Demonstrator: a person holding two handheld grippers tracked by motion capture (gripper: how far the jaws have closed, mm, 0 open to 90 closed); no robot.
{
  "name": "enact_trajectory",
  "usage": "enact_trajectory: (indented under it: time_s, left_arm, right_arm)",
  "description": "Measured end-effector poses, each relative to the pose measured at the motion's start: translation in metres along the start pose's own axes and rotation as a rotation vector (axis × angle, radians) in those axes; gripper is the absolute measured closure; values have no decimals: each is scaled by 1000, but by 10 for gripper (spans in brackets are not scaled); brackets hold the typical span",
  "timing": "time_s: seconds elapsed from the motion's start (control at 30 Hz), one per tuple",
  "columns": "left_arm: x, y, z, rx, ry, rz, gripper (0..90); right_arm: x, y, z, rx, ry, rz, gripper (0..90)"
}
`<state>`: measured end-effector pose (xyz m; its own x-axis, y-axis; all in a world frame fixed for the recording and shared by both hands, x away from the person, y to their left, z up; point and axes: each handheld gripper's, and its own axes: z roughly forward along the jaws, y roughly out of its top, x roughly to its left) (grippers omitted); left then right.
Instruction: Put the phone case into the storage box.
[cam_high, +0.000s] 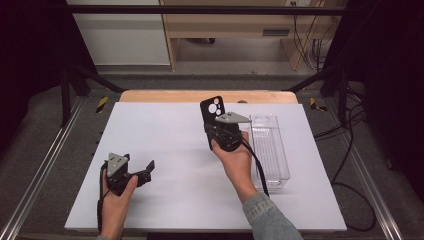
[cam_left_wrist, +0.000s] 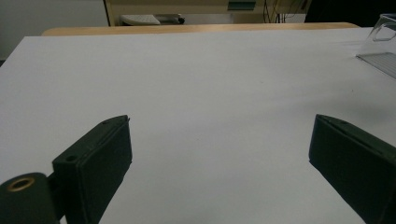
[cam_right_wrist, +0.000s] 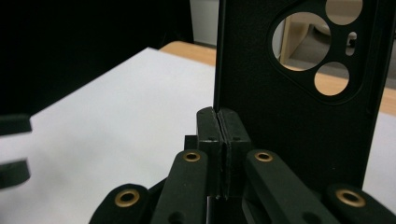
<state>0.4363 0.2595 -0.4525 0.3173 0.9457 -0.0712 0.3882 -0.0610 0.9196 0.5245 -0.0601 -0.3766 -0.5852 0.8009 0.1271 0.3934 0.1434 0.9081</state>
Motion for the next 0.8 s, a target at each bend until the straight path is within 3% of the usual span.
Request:
enact_trajectory:
  time_s: [0.2,0.33,0.47,0.8]
  left_arm:
    - [4,-5,-13,-51,4,-5,58]
    - [8,-8,-22,-93,5,25,56]
    - [11,-9,-30,-120,-6,15,56]
    - [13,-11,-31,-136,-25,28,55]
  right_arm:
    - [-14,14,-1,-47,-26,34,886]
    - [-21,19,-4,-71,-44,44,886]
    - [-26,22,-7,-88,-54,49,886]
    - [-43,28,-18,-123,-88,47,886]
